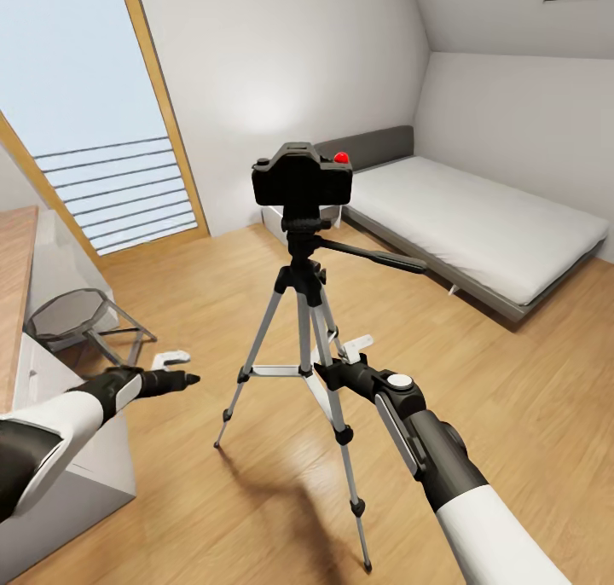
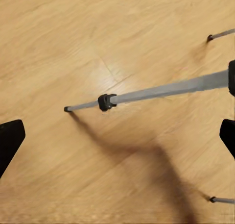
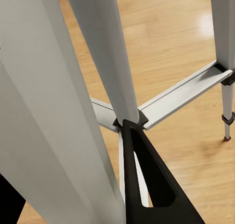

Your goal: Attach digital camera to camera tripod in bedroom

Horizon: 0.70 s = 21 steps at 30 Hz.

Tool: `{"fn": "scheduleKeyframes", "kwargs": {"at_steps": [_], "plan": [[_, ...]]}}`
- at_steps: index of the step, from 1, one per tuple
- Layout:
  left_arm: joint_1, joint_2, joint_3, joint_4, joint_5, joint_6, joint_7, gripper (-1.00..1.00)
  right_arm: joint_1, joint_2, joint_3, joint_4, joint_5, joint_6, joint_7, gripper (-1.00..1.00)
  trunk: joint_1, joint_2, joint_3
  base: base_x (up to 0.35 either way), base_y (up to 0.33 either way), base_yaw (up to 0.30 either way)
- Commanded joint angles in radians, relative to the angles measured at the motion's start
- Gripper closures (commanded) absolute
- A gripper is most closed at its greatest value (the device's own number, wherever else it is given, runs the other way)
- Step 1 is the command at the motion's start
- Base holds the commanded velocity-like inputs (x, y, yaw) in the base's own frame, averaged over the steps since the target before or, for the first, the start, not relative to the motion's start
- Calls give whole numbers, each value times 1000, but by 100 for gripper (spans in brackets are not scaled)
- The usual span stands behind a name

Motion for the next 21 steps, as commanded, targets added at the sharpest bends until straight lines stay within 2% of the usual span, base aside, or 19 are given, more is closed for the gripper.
{"fn": "scheduleKeyframes", "kwargs": {"at_steps": [1,5,6,12,13,21], "plan": [[18,-1,-3,-1,13,5,-3,-100,-1,0,-2,81,84,2,-2,100,1,-2,-2,0,0,0],[92,-6,-3,0,15,3,-1,-100,-1,0,-2,81,84,2,-2,100,1,-2,-2,0,0,0],[130,-8,-2,1,20,2,0,-100,-1,0,-2,81,84,2,-2,100,1,-2,-2,0,0,0],[227,-10,-1,1,40,3,35,-100,-1,0,-2,81,83,2,-1,100,1,-2,-2,0,0,0],[260,-10,0,1,45,3,68,-100,-1,0,-2,81,83,2,-1,100,1,-2,-2,0,0,0],[401,-17,0,1,53,-3,259,-100,-1,0,-2,82,80,2,-1,100,1,-2,-2,0,0,0]]}}
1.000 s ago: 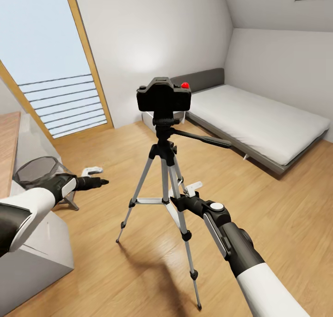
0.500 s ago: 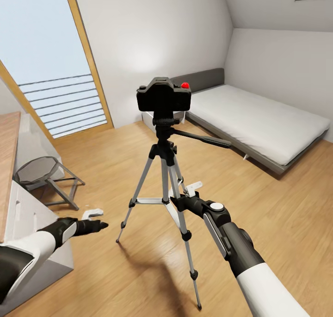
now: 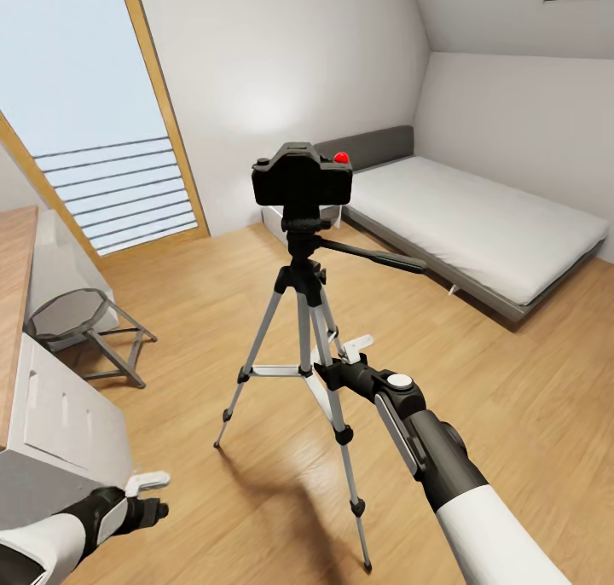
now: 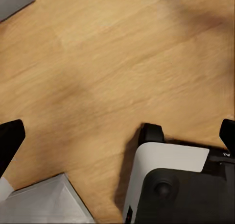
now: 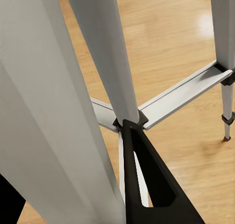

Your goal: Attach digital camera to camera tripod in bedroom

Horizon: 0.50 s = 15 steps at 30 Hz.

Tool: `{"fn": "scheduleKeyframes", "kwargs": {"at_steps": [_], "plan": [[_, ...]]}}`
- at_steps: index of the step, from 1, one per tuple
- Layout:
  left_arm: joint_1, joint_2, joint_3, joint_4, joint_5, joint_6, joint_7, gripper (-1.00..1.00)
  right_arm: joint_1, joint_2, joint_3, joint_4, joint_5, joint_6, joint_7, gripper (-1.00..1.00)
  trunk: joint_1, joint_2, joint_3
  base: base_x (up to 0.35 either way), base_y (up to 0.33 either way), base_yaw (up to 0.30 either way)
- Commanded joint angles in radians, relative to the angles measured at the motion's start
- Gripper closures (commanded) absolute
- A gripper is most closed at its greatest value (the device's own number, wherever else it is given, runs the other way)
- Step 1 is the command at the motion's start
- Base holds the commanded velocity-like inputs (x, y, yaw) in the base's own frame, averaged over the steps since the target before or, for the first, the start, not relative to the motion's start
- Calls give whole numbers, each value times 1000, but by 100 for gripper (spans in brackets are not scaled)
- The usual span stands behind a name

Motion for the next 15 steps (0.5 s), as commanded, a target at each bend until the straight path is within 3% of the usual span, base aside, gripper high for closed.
{"fn": "scheduleKeyframes", "kwargs": {"at_steps": [1,8,10,12,15], "plan": [[33,-3,-7,0,11,2,34,-100,0,0,-1,82,80,2,-1,100,1,-2,-2,0,0,0],[146,-21,-6,0,42,-4,89,-100,0,0,-2,82,80,4,-1,100,1,-2,-2,0,0,0],[176,-29,-6,0,67,-5,96,-100,0,0,-2,82,80,4,-1,100,1,-2,-2,0,0,0],[226,-48,-6,0,125,-6,105,-100,0,0,-1,82,79,5,-1,100,1,-2,-2,0,0,0],[259,-58,-6,0,162,-6,109,-100,0,0,-2,82,79,7,-1,100,1,-2,-2,0,0,0]]}}
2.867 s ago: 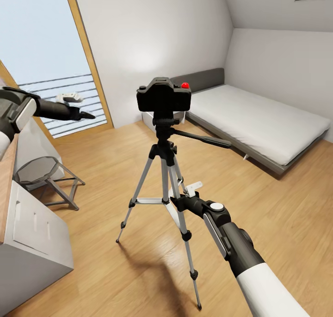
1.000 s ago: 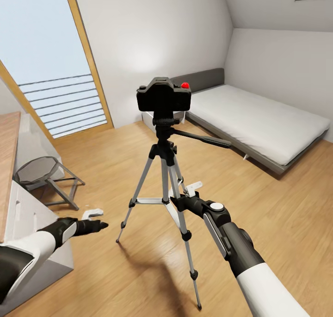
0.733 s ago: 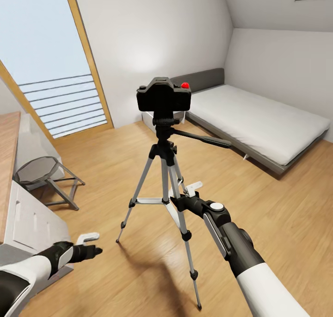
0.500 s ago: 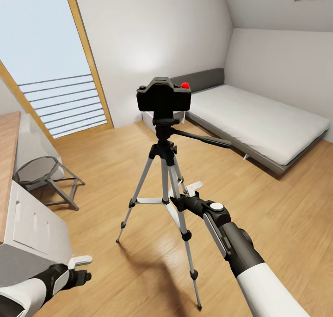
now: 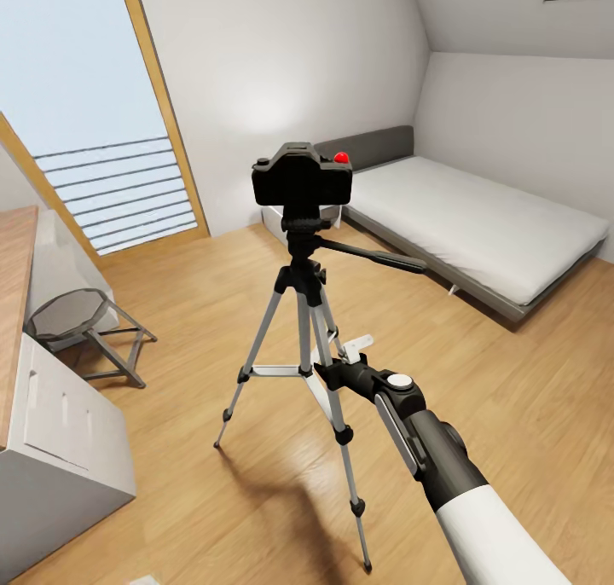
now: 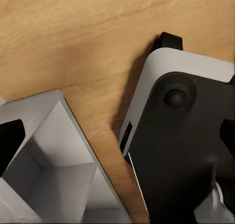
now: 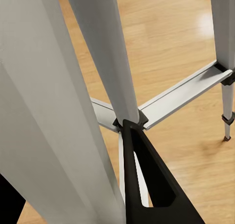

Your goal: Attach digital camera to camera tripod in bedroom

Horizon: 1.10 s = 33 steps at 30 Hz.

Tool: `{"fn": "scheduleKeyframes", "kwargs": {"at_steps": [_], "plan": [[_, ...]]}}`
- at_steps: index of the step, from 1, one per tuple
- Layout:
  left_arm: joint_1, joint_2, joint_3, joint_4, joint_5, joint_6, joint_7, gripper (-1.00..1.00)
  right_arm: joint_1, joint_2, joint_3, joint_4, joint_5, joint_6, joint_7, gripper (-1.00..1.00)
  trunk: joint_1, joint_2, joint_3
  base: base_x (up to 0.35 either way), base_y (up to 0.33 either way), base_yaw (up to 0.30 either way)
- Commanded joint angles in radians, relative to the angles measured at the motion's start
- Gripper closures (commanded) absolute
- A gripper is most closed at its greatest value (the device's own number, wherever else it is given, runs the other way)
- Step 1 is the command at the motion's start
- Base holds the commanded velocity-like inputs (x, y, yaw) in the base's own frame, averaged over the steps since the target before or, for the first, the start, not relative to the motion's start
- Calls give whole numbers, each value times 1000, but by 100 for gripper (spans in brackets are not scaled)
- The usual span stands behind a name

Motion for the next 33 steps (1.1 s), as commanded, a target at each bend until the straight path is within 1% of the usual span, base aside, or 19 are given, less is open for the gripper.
{"fn": "scheduleKeyframes", "kwargs": {"at_steps": [1,2,5,14,15,17,21,30,33], "plan": [[10,-2,-8,0,20,4,1,-100,-1,0,-2,83,79,6,-1,100,1,-1,-2,0,0,0],[30,-6,-8,0,33,4,3,-100,-1,0,-2,83,79,6,-1,100,1,-1,-2,0,0,0],[54,-9,-8,0,45,4,9,-100,-1,-1,-1,83,79,8,-1,100,1,-1,-2,0,0,0],[111,-15,-8,0,58,4,36,-100,-1,-2,0,83,81,8,-1,100,1,-1,-2,0,0,0],[116,-15,-8,0,58,4,37,-100,-1,-2,0,83,81,8,-1,-100,1,-1,-2,0,0,0],[129,-16,-8,0,59,3,39,-100,-1,-2,0,83,80,9,1,-100,1,-1,-2,0,0,0],[137,-17,-8,0,61,-4,40,-100,-1,-3,0,83,80,10,3,-100,1,-1,-2,0,0,0],[141,-20,-8,0,61,-50,41,-100,-1,-3,-1,83,80,11,5,-100,1,-1,-2,0,0,0],[141,-22,-8,0,62,-56,40,-100,-1,-4,-2,83,79,12,5,-100,1,-1,-2,0,0,0]]}}
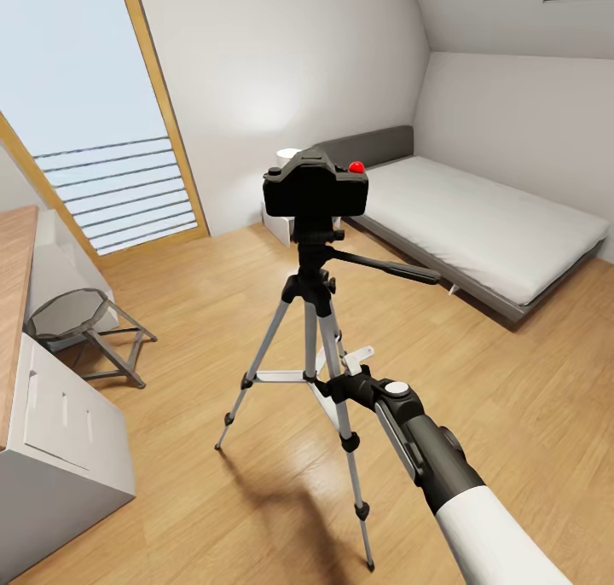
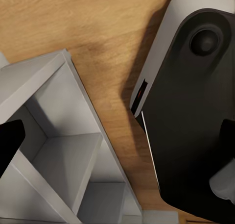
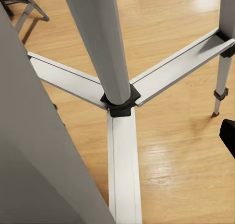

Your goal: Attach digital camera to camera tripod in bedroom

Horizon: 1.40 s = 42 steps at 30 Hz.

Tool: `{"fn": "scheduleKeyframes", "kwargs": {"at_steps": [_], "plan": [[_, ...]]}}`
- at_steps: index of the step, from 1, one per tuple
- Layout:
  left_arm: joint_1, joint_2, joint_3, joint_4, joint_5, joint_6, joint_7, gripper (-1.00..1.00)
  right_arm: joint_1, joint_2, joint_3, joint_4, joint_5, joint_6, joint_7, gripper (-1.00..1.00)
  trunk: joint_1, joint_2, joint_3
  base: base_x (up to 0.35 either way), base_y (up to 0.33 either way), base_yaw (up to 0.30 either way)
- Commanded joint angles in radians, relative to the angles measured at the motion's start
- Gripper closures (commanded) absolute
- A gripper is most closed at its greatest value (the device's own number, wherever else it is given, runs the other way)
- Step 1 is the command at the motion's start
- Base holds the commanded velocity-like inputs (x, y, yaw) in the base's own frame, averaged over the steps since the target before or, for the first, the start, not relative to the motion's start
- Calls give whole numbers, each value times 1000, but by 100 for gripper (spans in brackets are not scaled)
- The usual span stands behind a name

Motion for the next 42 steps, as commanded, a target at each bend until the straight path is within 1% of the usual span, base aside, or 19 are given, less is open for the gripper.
{"fn": "scheduleKeyframes", "kwargs": {"at_steps": [1,4,6,10,11,19,20,24,30,38,42], "plan": [[-1,0,-8,0,10,2,2,-100,-1,0,-1,-1,6,5,3,-100,1,-2,-2,0,0,0],[-1,-1,-8,0,10,0,2,-100,-1,-5,-1,0,5,9,5,-100,1,-2,-2,0,0,0],[-1,-2,-8,0,10,-1,1,-100,-1,-15,-1,0,5,16,6,-100,1,-2,-2,0,0,0],[-1,-3,-8,1,10,-1,2,-100,-1,-44,0,-1,-1,46,11,-100,1,-2,-2,0,0,0],[0,-3,-8,1,10,-1,2,-100,-1,-57,0,-1,-3,63,18,-100,1,-2,-2,0,0,0],[0,-3,-8,0,10,-1,2,-100,-2,-99,0,-2,5,99,67,-100,1,-2,-2,0,0,0],[0,-4,-8,0,10,-1,2,-100,-2,-110,0,0,5,102,74,-100,1,-2,-2,0,0,0],[0,-4,-8,0,10,-1,2,-100,-2,-130,0,11,4,104,82,-100,1,-2,-2,0,0,0],[0,-4,-8,1,10,-1,2,-100,-1,-143,0,50,3,102,86,-100,1,-2,-2,0,0,0],[0,-9,-8,1,9,-1,2,-100,-1,-147,0,115,5,96,87,-100,1,-2,-2,0,0,0],[0,-15,-8,1,9,-1,2,-100,-1,-148,0,147,5,94,88,-100,1,-2,-2,0,0,0]]}}
